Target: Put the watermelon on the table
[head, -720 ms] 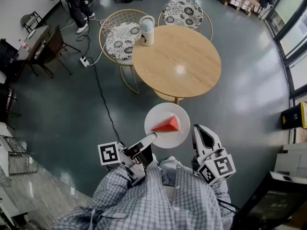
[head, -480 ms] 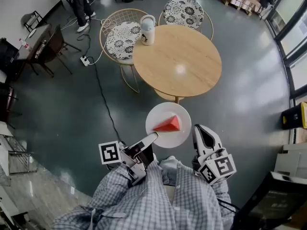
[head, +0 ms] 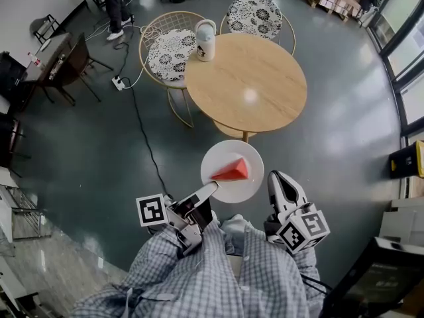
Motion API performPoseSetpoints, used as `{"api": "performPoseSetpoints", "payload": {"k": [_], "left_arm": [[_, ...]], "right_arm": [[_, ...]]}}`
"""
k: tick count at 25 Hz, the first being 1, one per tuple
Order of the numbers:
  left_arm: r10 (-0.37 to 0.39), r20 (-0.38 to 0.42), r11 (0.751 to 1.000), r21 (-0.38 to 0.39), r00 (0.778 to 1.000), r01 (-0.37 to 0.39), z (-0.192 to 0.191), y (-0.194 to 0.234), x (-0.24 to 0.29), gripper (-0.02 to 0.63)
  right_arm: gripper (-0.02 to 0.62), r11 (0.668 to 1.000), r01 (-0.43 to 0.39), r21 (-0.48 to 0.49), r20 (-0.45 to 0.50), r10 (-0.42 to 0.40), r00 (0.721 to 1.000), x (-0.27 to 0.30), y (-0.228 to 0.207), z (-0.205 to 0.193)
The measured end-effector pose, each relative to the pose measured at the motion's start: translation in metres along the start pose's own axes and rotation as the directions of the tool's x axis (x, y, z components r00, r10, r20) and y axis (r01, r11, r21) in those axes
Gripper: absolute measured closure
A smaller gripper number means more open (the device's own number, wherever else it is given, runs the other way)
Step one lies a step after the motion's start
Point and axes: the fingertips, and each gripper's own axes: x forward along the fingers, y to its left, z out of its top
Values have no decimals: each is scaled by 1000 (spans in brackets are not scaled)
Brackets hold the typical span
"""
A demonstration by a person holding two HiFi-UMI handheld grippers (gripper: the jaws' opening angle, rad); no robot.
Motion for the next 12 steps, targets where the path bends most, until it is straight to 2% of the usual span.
{"api": "performPoseSetpoints", "payload": {"k": [4,10,12], "left_arm": [[-2,1,1000,-1,1000,2,0,0,-6,571],[-6,3,1000,6,1000,6,5,0,-18,571],[-5,9,1000,6,1000,5,8,-1,-23,571]], "right_arm": [[588,998,-15,58,8,15,1000,-1,6,-2],[588,998,-44,36,-66,47,997,6,24,-19],[586,994,-65,92,-57,70,996,8,32,-21]]}}
